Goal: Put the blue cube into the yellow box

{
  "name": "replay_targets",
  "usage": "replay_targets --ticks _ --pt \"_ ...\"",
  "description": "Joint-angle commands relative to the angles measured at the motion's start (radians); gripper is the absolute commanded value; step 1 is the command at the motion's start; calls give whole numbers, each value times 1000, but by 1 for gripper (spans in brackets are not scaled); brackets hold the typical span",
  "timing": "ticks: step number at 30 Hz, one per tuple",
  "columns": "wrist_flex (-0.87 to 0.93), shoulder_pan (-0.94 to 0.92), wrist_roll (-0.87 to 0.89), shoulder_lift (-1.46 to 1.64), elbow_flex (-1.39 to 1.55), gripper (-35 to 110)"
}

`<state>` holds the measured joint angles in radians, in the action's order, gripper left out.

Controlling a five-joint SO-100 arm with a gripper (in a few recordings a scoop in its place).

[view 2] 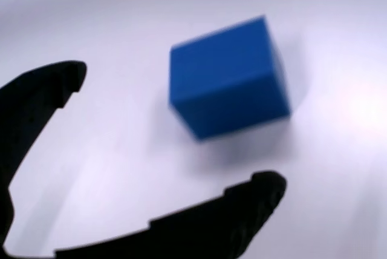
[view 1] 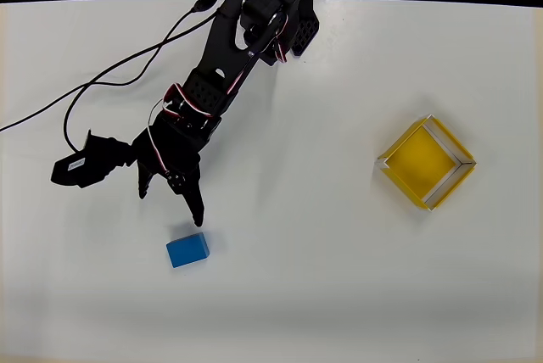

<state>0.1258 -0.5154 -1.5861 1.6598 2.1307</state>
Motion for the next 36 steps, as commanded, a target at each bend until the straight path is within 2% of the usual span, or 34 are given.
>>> replay_targets --ticks 1,5,12,21,26,36 --pt "-17 -2 51 -18 -218 56" --pt "29 6 212 -104 -334 57" --pt "227 9 497 -278 -612 57" --pt "413 34 575 -457 -844 57" --pt "580 66 646 -520 -968 57" --pt "782 152 810 -584 -1078 57"
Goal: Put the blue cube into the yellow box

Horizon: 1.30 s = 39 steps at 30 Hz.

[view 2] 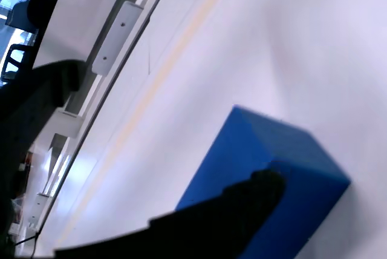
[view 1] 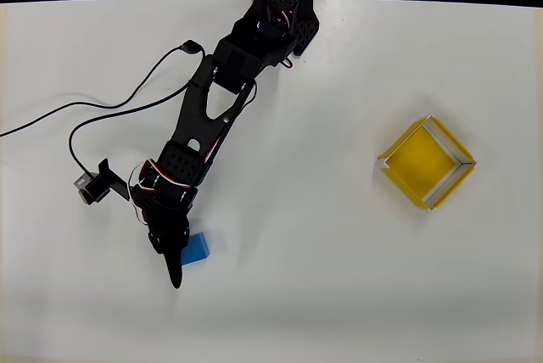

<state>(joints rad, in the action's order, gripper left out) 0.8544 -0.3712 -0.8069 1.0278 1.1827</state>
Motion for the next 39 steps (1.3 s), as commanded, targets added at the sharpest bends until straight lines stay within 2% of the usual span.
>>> replay_targets --ticks 1,15,39 --pt "67 12 44 38 -141 57" --pt "141 41 153 -63 -225 55" --pt "181 43 153 -163 -301 35"
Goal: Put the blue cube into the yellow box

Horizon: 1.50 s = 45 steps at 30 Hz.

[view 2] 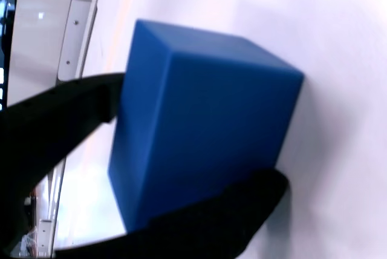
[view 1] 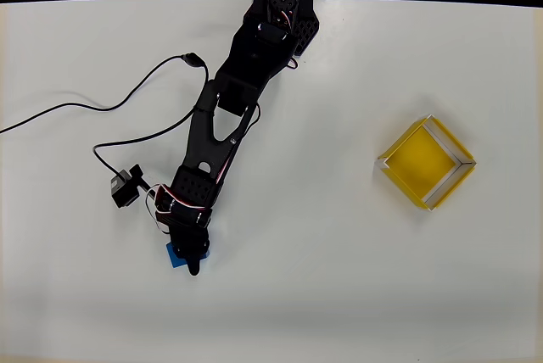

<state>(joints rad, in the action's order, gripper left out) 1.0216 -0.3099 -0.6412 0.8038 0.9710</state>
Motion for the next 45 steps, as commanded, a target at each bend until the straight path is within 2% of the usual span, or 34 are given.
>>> replay_targets --ticks 1,15,25,36,45 --pt "14 -18 -14 60 -91 34" --pt "20 -14 -87 74 -92 22" --pt "20 -3 -178 187 -32 20" --pt "2 78 -365 531 189 18" --pt "-21 272 -502 873 388 18"
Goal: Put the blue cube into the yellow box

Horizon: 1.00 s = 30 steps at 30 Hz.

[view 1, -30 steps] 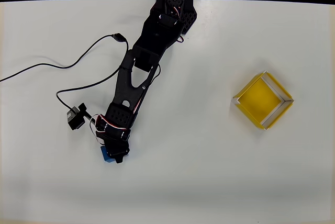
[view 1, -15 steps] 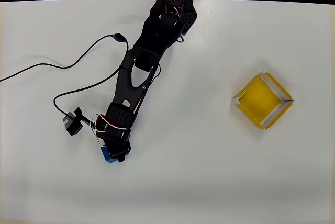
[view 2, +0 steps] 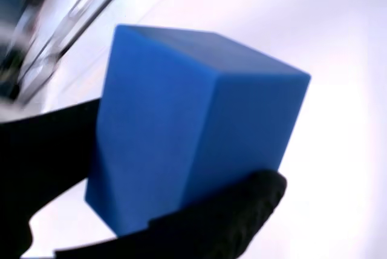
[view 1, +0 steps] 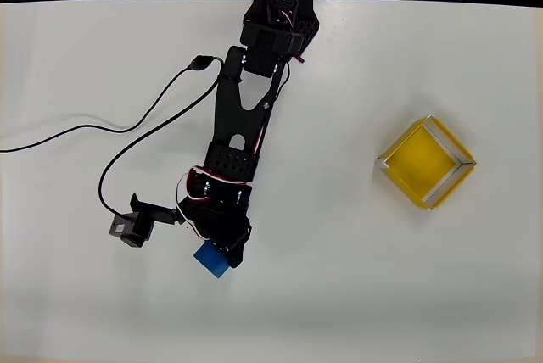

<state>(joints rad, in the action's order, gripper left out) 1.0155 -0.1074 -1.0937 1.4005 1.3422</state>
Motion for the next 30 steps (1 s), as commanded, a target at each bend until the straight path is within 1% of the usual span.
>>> replay_targets --ticks 1,8,12,17,22,25,28,30 --pt "-11 97 -58 307 29 18" --pt "-9 305 -124 488 140 19" --pt "-77 422 -183 598 282 19" --pt "-219 546 -262 713 463 19" --pt "-341 650 -324 759 563 19" --pt "-456 704 -373 775 647 20" --pt "-661 746 -428 775 776 20" --pt "-687 776 -443 762 807 20"
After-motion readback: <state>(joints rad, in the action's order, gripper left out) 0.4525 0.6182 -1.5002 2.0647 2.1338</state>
